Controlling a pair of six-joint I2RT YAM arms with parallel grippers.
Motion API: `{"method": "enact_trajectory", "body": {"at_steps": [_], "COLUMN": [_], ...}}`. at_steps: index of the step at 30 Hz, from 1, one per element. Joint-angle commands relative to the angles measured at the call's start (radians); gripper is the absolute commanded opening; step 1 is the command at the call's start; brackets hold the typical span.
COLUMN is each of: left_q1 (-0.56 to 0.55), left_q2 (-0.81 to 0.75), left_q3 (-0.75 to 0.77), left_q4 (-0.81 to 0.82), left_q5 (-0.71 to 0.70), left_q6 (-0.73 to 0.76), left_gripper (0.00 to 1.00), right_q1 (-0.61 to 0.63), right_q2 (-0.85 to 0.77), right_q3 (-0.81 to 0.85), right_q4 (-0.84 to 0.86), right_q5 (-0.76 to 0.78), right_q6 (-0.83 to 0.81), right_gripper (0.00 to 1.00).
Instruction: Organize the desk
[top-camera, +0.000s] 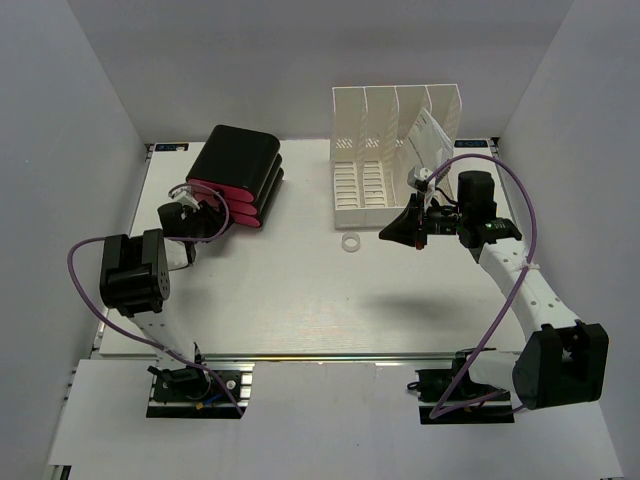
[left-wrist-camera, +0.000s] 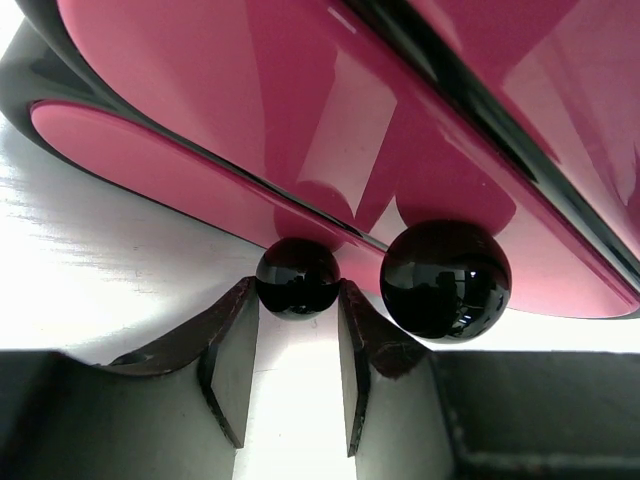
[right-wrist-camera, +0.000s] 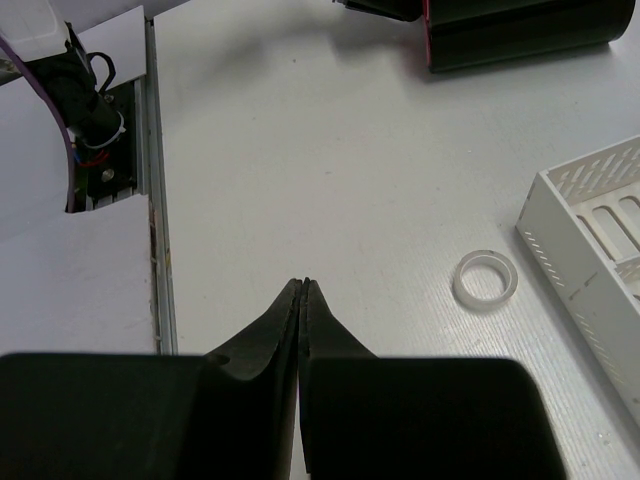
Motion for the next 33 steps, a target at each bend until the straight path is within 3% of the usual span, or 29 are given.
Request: {"method": "enact_trajectory", "body": {"at_steps": [1,3,9,21,23,24,26,29,30,33], "left_q1": [0.002,0.002,0.021,0.021,0.021,0.021,0.021,0.021,0.021,0.021], "left_q2": [-0.025,-0.043,-0.156,-0.370,-0.402,-0.420,-0.431,-0.443,-0.446,-0.456], "left_q3": [0.005,-0.004,-0.064,-0.148,-0.144,-0.141,-0.128,-0.095,-0.087,-0.049], "left_q4": [0.045,0.036,-0.034,-0.243,-0.295,-0.318,-0.353,-0.407,-0.418,-0.470], "left_q5": [-0.019,-0.029,-0.073,-0.188,-0.228,-0.239,-0.251,-0.253,-0.251,-0.250], "left_q6": [-0.006,-0.008,0.021,0.047,0.044,0.041,0.040,0.046,0.052,0.063], "left_gripper": [0.33,0.26,0.21,0.22,0.25,0.39,0.55,0.74,0.74,0.76], "right_q1": [-0.006,-0.006,-0.009,-0.034,-0.034,-0.037,-0.034,-0.034,-0.034,-0.029], "right_q2": [0.000,-0.003,-0.003,-0.003,-0.005,-0.005,-0.002,0.006,0.009,0.024], "right_q3": [0.025,0.025,0.024,0.021,0.021,0.021,0.022,0.034,0.039,0.056], "right_q4": [-0.004,-0.004,-0.004,-0.017,-0.023,-0.029,-0.043,-0.104,-0.125,-0.197], "right_q5": [-0.014,-0.014,-0.014,-0.008,-0.009,-0.006,-0.011,-0.040,-0.061,-0.084], "right_q6": [-0.013,-0.013,-0.013,-0.027,-0.038,-0.043,-0.073,-0.136,-0.186,-0.280], "right_gripper": [0.00,0.00,0.00,0.00,0.00,0.00,0.00,0.20,0.28,0.40]}}
